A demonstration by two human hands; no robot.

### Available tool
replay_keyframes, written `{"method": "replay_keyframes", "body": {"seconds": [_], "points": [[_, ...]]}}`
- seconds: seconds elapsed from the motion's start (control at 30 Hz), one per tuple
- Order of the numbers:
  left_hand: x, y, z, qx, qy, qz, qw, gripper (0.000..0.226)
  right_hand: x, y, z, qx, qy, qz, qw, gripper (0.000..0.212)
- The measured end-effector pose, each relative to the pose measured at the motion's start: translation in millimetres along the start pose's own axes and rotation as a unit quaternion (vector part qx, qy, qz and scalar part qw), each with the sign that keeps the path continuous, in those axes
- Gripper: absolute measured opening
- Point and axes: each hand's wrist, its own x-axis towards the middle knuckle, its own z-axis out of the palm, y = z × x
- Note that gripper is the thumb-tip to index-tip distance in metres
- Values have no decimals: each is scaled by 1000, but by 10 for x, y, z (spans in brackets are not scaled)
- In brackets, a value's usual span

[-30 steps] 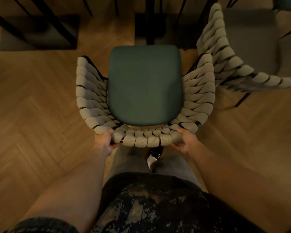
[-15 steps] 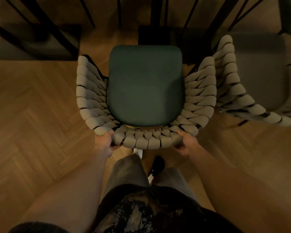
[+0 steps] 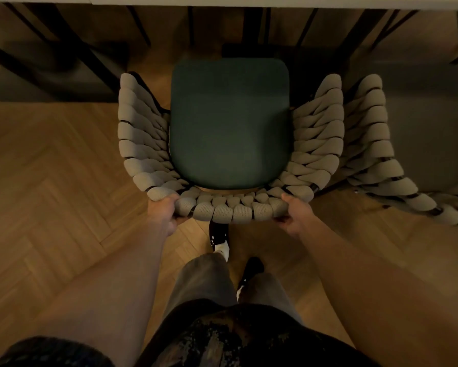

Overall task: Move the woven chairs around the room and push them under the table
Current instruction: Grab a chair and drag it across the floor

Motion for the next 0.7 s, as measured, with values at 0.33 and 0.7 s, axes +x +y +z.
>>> {"method": "replay_keyframes", "body": {"seconds": [0.33, 0.7], "points": [[21, 169, -51, 28, -13, -8, 999, 42, -12, 20, 122, 2, -3, 4, 1000, 44], [-155, 61, -57, -24, -49, 22, 998, 36, -59, 81, 23, -25, -1, -50, 998, 45]]}}
